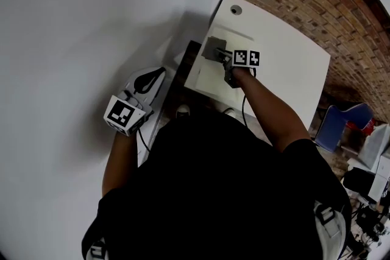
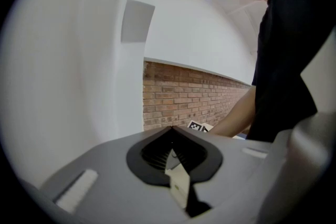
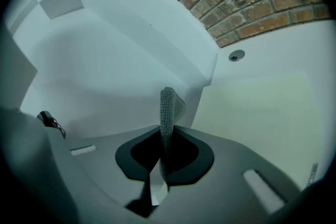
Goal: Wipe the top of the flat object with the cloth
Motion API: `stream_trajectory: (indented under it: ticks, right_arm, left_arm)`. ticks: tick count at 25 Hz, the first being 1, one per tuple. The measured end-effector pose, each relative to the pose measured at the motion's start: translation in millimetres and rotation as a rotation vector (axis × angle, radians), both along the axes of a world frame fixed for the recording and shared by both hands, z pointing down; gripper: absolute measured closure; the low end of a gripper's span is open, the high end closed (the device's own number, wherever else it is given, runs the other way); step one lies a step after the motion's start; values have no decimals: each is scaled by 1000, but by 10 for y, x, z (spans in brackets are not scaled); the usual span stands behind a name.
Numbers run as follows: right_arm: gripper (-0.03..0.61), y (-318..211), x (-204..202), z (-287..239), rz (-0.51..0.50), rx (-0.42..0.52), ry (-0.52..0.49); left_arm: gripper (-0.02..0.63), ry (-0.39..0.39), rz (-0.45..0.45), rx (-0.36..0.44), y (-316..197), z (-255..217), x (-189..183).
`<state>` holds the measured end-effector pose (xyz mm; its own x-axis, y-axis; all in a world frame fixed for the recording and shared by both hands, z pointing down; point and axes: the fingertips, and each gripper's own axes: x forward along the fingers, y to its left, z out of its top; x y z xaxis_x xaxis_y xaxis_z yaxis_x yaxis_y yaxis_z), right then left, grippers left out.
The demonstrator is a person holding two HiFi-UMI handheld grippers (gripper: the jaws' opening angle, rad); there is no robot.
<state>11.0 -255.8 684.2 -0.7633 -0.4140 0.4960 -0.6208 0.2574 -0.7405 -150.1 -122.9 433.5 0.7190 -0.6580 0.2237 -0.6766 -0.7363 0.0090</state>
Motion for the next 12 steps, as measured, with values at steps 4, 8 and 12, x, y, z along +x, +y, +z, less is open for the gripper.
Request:
stream_trajectory:
  ticks: [4, 8, 12]
  right_arm:
    - [569, 71, -150, 114, -17, -54, -26]
    - [569, 161, -204, 270, -26, -94, -9]
    - [569, 172, -100, 415, 5, -125, 31]
  left_arm:
    - [612, -8, -8, -10, 29, 11, -77]
    - [612, -10, -11, -14, 47, -14, -100]
    - [612, -13, -5, -18, 50, -40, -82]
